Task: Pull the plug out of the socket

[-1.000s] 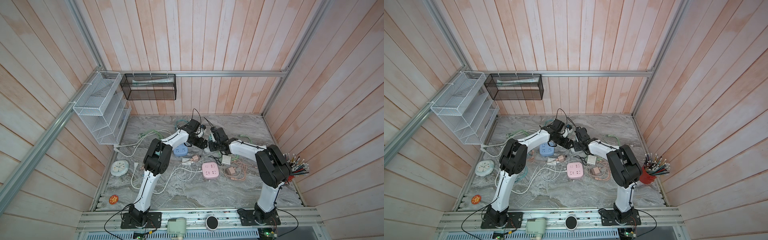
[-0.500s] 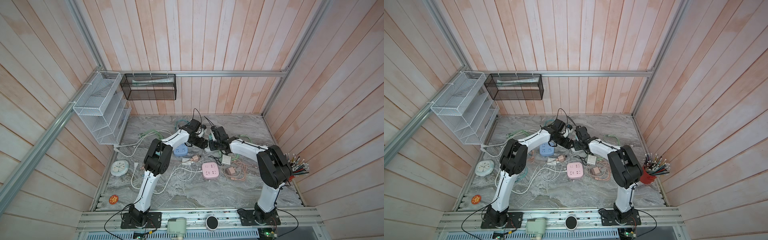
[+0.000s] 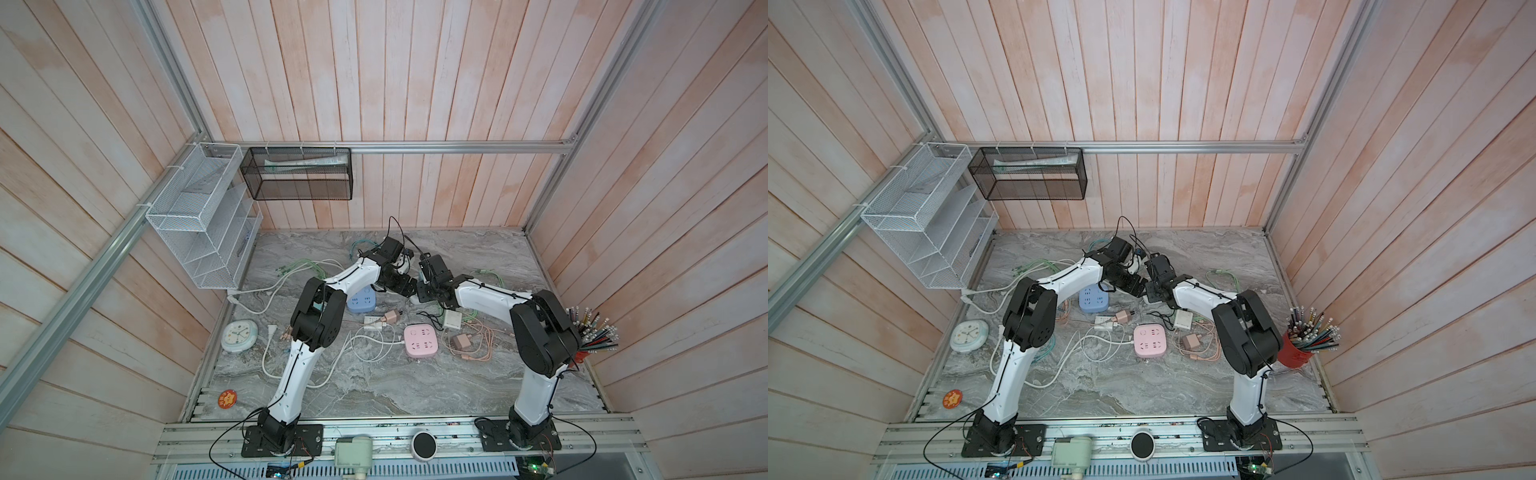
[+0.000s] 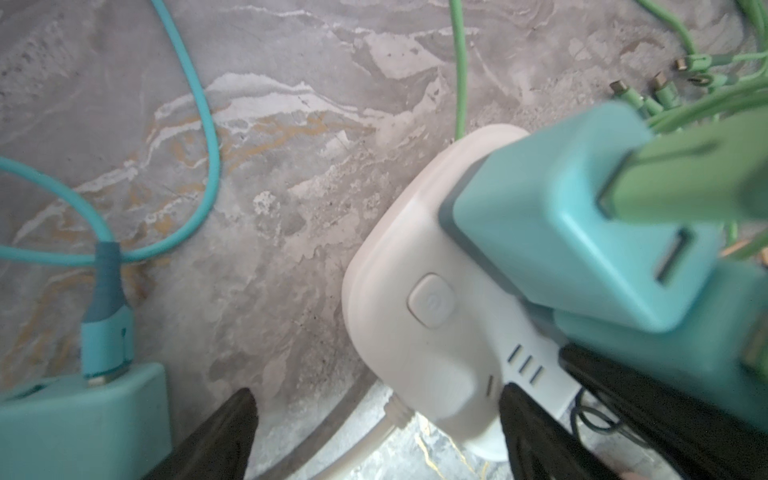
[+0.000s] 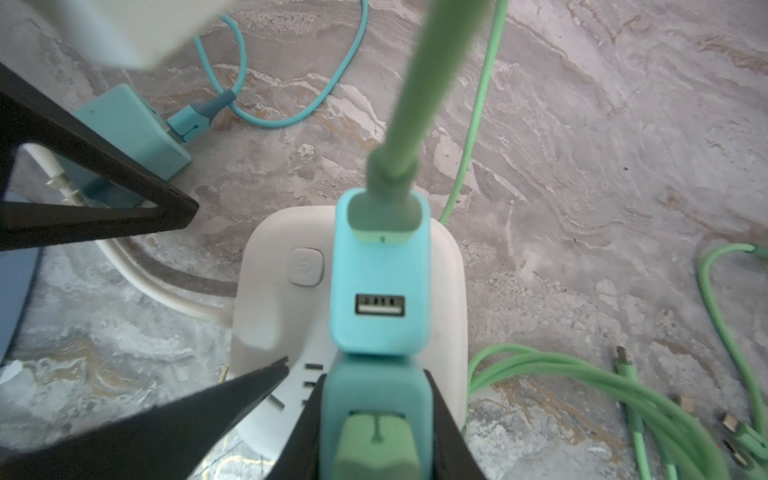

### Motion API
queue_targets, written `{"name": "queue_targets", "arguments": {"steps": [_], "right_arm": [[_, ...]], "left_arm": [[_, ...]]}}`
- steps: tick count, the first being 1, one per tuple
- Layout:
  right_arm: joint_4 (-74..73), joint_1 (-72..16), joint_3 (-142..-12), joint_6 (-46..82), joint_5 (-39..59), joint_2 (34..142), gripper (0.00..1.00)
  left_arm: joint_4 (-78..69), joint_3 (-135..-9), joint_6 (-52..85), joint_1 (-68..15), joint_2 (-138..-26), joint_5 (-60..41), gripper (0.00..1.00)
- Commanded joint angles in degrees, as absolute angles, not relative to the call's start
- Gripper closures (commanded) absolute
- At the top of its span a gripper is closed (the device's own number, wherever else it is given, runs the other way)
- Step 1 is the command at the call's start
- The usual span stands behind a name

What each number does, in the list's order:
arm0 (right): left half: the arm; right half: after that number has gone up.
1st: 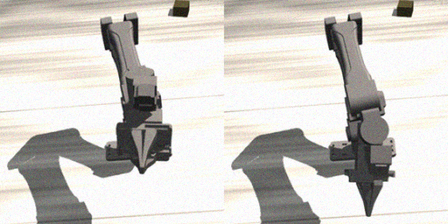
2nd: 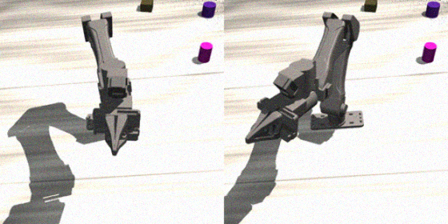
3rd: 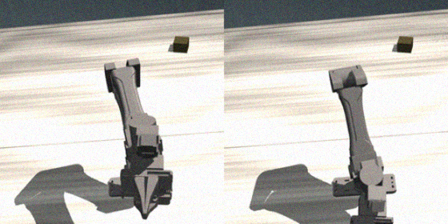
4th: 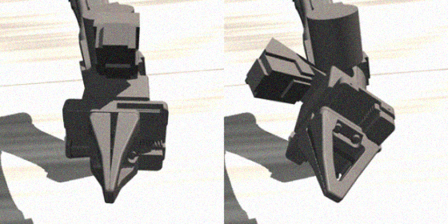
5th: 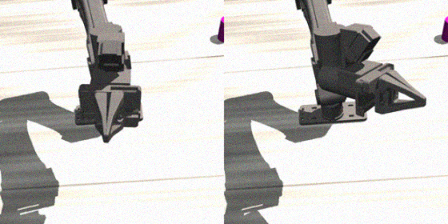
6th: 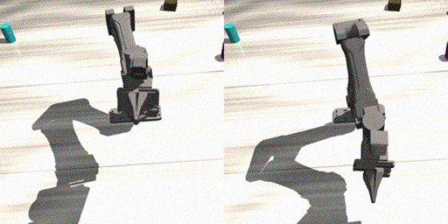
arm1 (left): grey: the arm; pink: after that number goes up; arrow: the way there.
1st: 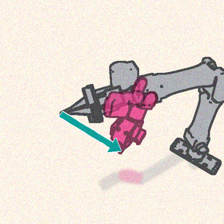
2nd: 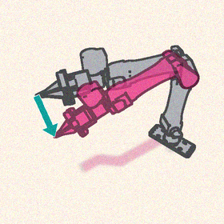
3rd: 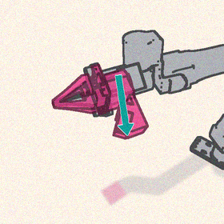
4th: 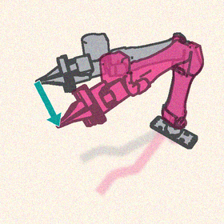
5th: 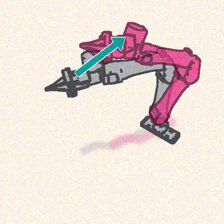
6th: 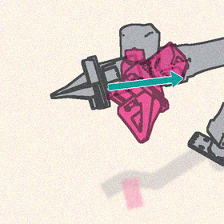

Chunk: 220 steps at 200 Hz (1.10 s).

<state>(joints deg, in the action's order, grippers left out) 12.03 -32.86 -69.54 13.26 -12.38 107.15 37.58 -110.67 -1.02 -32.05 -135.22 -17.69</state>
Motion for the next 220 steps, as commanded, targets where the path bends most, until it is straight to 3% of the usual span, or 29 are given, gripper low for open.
{"name": "queue_targets", "arguments": {"steps": [1, 33, 131, 173, 220], "right_arm": [[9.75, -33.95, -70.21, 13.50, -10.93, 106.28, 1.00], [5.55, -32.00, -67.86, 15.31, -4.08, 102.73, 1.00], [9.40, -31.56, -68.70, 13.66, -6.02, 103.63, 1.00], [6.40, -30.42, -63.36, 14.87, -6.64, 98.67, 1.00], [3.96, -24.95, -56.75, 16.64, 1.60, 94.36, 1.00]], "left_arm": [[42.29, -109.31, -1.58, -32.43, -140.49, -11.61, 0.07], [42.21, -109.03, -1.49, -32.43, -140.37, -10.90, 0.07], [42.93, -109.71, -1.57, -32.61, -141.31, -10.09, 0.07], [42.32, -108.50, -2.24, -32.67, -140.29, -9.33, 0.07], [41.05, -107.67, -2.35, -32.64, -138.62, -9.07, 0.07]]}}
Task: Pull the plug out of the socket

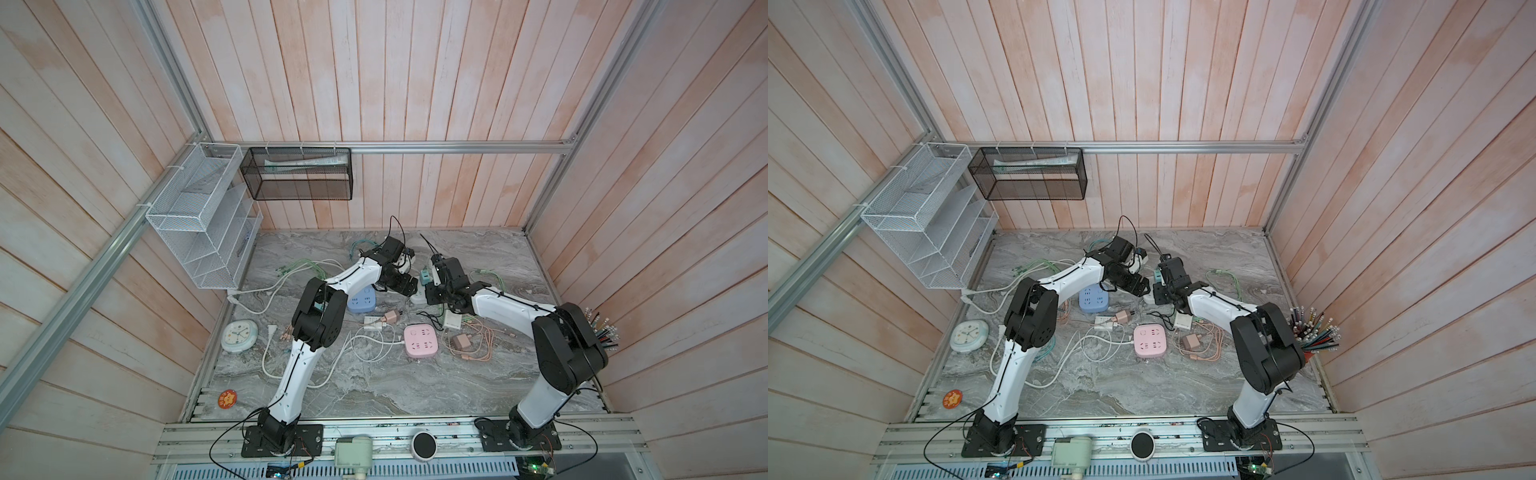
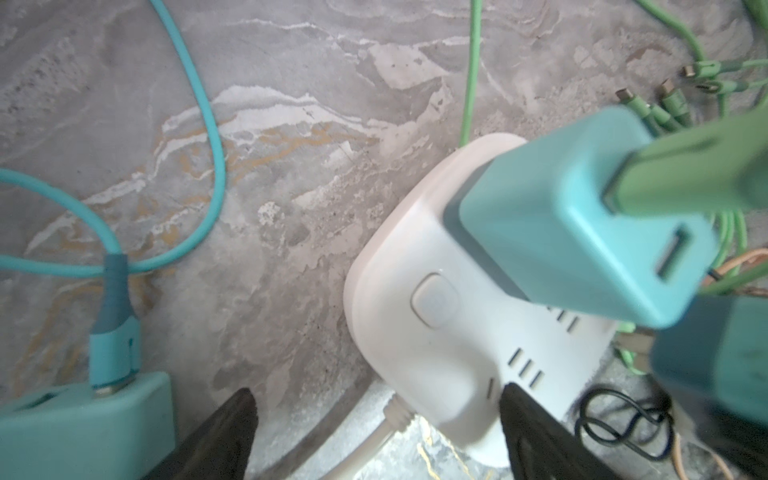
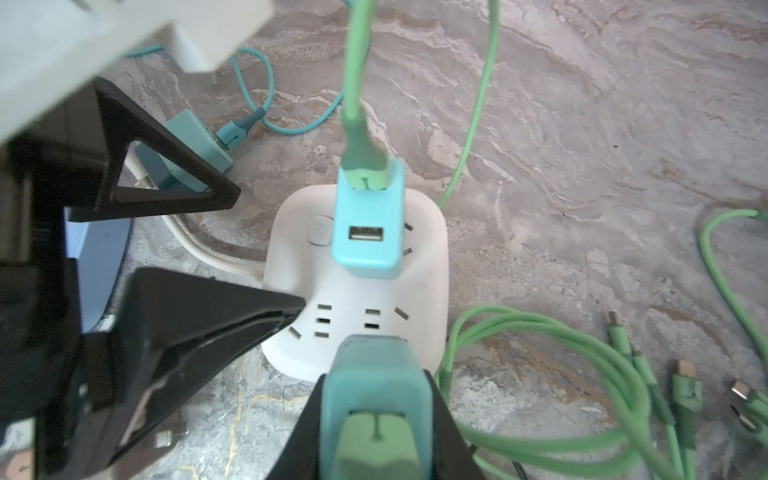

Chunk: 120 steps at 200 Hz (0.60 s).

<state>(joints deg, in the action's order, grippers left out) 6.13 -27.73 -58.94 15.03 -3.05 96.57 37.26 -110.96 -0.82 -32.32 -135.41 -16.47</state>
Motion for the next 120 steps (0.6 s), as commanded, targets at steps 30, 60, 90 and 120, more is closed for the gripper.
{"name": "queue_targets", "arguments": {"steps": [30, 60, 90, 120], "right_arm": [[4.59, -21.57, -55.01, 17.19, 6.37, 93.82, 0.99], [4.62, -19.61, -54.02, 17.95, 10.12, 95.70, 0.94], [3.75, -18.95, -53.32, 18.40, 12.92, 96.68, 0.78], [4.78, -18.06, -53.26, 18.76, 12.74, 96.73, 0.59]], "left_arm": [[40.88, -107.46, -2.63, -32.61, -138.42, -8.68, 0.07], [40.65, -107.12, -2.61, -32.61, -138.08, -8.70, 0.07], [40.41, -106.69, -2.68, -32.61, -137.76, -8.44, 0.07], [40.47, -106.65, -2.72, -32.61, -137.80, -8.44, 0.07]]}}
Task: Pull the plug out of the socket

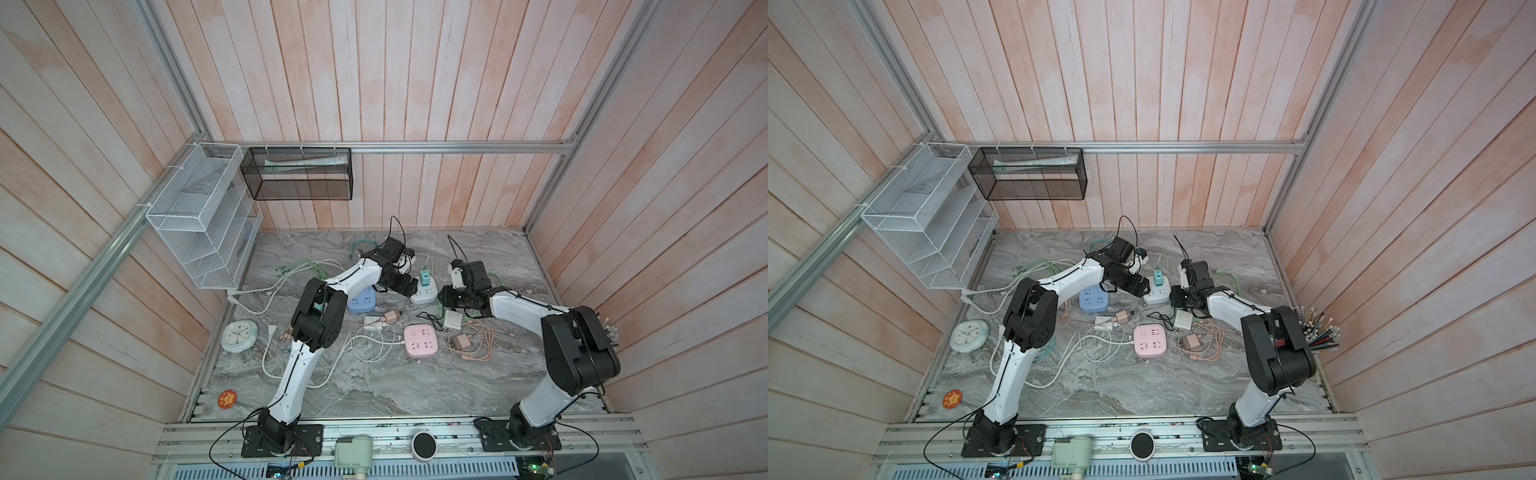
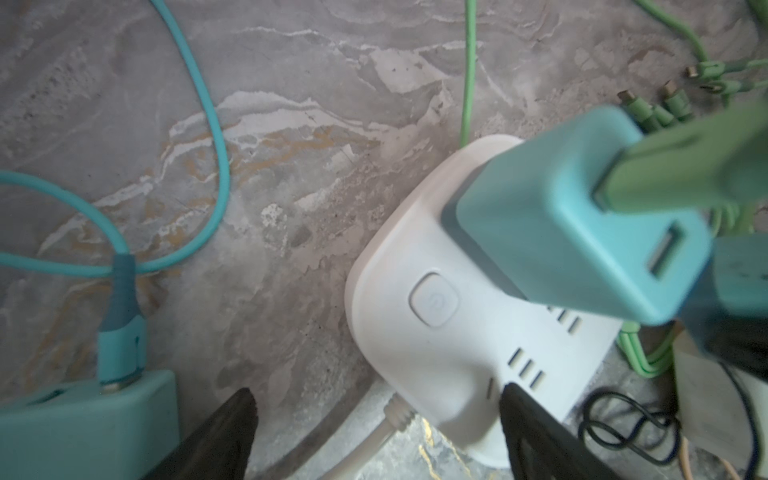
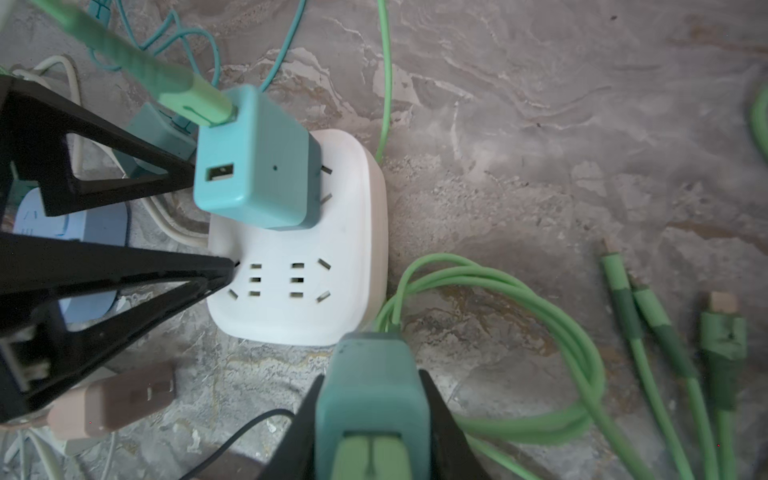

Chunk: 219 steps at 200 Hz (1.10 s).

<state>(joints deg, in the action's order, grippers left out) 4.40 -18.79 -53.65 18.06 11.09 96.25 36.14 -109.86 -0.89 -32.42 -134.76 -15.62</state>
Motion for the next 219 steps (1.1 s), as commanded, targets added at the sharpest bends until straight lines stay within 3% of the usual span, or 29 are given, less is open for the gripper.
{"name": "queue_targets", "arguments": {"steps": [1, 25, 97, 219], "right_arm": [[4.81, -18.04, -53.17, 18.78, 12.65, 96.66, 0.59], [5.81, -18.08, -53.23, 18.61, 9.88, 94.62, 0.48], [10.99, -18.49, -57.01, 18.24, 4.06, 88.90, 0.44], [6.45, -27.43, -61.66, 14.40, -3.73, 91.45, 0.47]], "left_arm": [[40.41, -106.63, -2.72, -32.61, -137.81, -8.44, 0.07], [40.33, -106.76, -2.72, -32.61, -137.74, -8.51, 0.07], [40.01, -106.45, -2.80, -32.61, -136.68, -8.79, 0.07], [39.56, -105.13, -2.72, -32.27, -136.40, -9.21, 0.07]]}}
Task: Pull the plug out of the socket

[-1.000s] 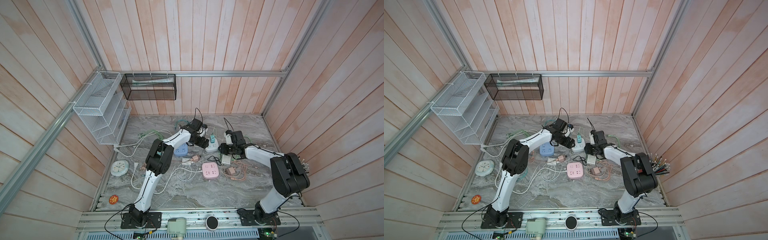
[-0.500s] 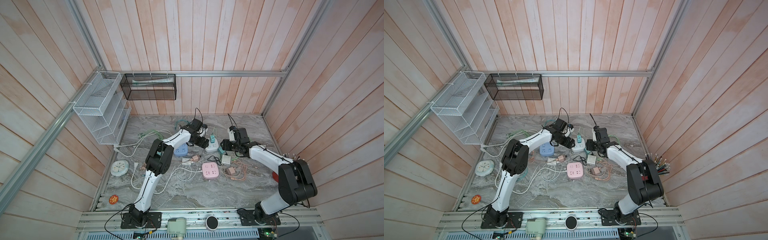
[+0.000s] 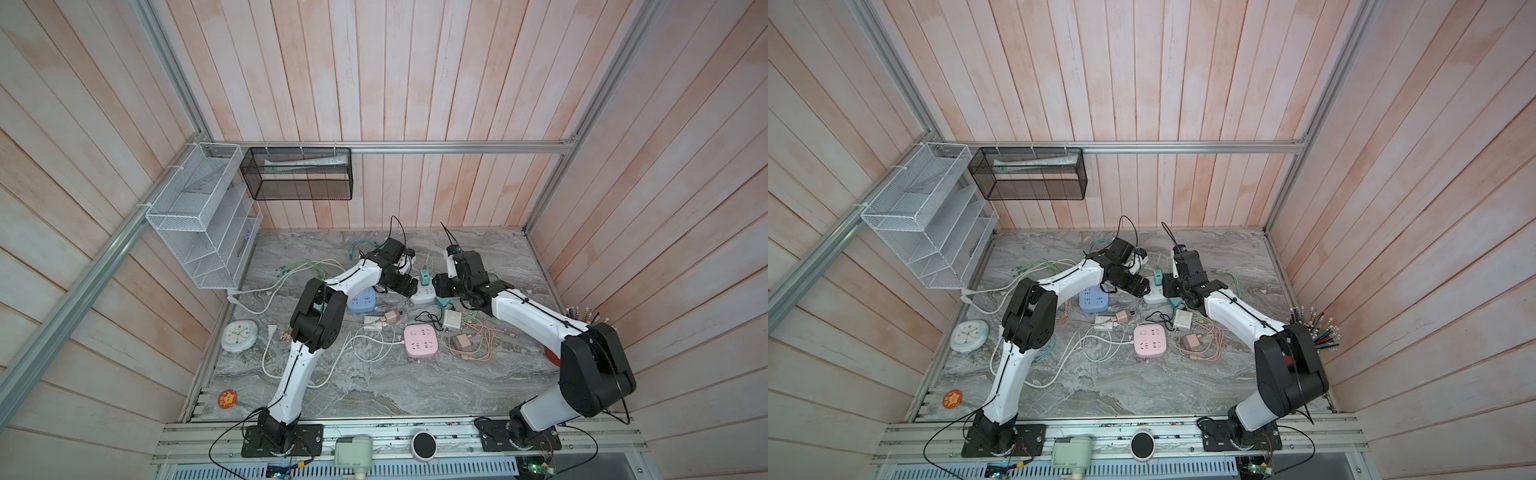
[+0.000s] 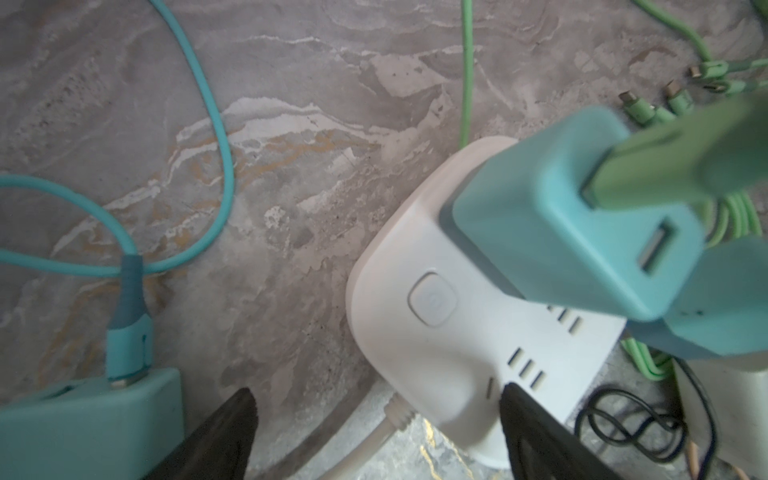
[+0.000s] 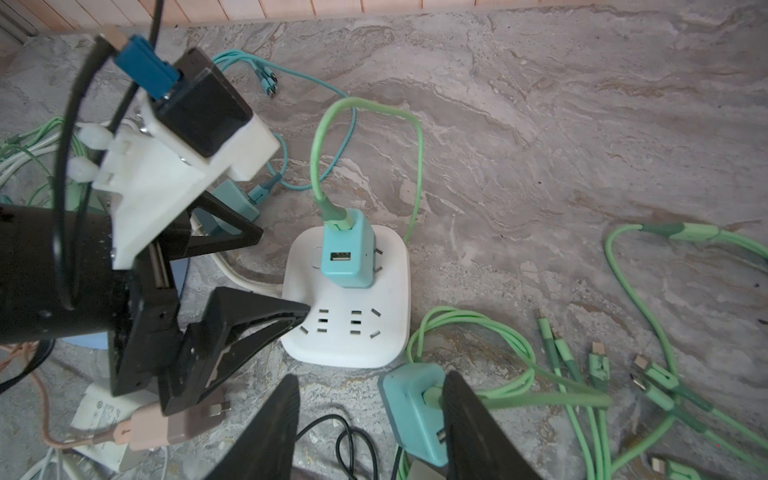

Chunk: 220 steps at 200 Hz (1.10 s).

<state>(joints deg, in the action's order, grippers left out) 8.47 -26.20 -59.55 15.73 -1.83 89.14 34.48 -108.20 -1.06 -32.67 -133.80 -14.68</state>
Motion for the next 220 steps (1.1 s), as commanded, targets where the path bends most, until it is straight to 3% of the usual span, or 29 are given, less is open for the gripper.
{"name": "queue_targets", "arguments": {"steps": [1, 220], "right_arm": [[6.34, -27.47, -61.68, 14.41, -3.76, 91.56, 0.47], [3.96, -28.62, -70.77, 11.44, -6.15, 108.57, 0.52]], "left_arm": [[39.55, -105.12, -2.68, -32.26, -136.36, -9.22, 0.07], [38.33, -102.83, -2.39, -32.08, -135.08, -9.57, 0.07]]}}
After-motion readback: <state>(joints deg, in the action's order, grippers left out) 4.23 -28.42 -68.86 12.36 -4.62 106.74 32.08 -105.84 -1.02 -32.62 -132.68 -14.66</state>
